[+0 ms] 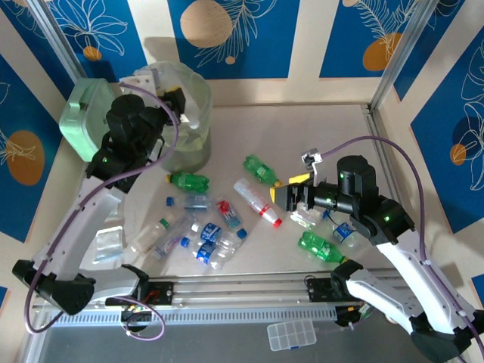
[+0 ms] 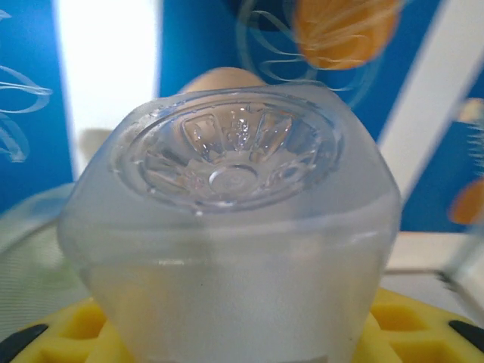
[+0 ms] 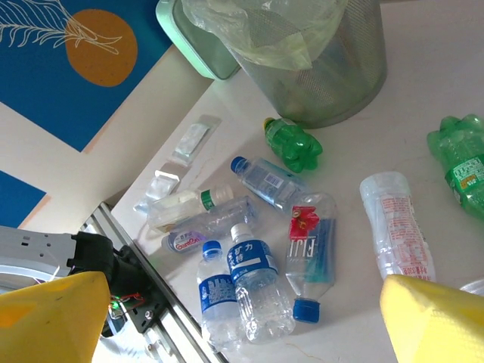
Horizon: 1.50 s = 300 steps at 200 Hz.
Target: Put the plastic bottles in the bin
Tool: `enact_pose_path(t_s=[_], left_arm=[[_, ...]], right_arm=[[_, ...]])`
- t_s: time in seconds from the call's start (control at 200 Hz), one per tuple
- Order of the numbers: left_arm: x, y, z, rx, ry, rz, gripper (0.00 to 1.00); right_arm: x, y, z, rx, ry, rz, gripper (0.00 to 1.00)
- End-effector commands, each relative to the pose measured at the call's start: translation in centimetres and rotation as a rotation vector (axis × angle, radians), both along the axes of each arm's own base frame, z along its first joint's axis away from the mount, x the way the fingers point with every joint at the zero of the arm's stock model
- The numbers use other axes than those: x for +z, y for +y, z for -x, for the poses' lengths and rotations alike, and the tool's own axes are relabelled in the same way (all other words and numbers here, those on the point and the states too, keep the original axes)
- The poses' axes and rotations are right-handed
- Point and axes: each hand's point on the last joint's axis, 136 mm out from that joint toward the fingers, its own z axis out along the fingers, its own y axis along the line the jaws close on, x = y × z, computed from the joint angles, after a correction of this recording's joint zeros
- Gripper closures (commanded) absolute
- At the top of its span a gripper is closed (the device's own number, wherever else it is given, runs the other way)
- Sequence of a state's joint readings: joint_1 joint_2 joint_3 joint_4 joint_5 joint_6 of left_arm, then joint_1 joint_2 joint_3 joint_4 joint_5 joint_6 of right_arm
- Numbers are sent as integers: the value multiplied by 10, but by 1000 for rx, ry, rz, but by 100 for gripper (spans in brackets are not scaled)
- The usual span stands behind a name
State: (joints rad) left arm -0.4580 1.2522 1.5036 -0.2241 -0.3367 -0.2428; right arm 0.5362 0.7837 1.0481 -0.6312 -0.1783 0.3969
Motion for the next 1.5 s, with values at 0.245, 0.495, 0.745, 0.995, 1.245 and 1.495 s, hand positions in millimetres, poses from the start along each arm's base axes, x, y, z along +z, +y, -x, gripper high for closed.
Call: enact_pose_path(t_s=[0.245, 0.495, 0.745, 0.995, 1.245, 1.495], left_arm=[[-2, 37, -87, 156, 84, -133, 100], [-79, 43, -143, 182, 373, -34, 100], [-160, 37, -174, 143, 583, 130, 100], [-227, 36, -183, 135, 753, 191, 94], [-227, 35, -187, 103, 759, 208, 55], [-172, 32, -173, 56, 658, 229, 36]], right_arm=[[8, -5, 4, 0, -27, 21, 7], [2, 3, -4, 19, 1, 30, 7], [-18, 7, -15, 4, 51, 57, 7], [-31, 5, -20, -20, 57, 80, 8], [-37, 3, -18, -12, 49, 99, 8], [-29, 3, -16, -4, 39, 91, 8]])
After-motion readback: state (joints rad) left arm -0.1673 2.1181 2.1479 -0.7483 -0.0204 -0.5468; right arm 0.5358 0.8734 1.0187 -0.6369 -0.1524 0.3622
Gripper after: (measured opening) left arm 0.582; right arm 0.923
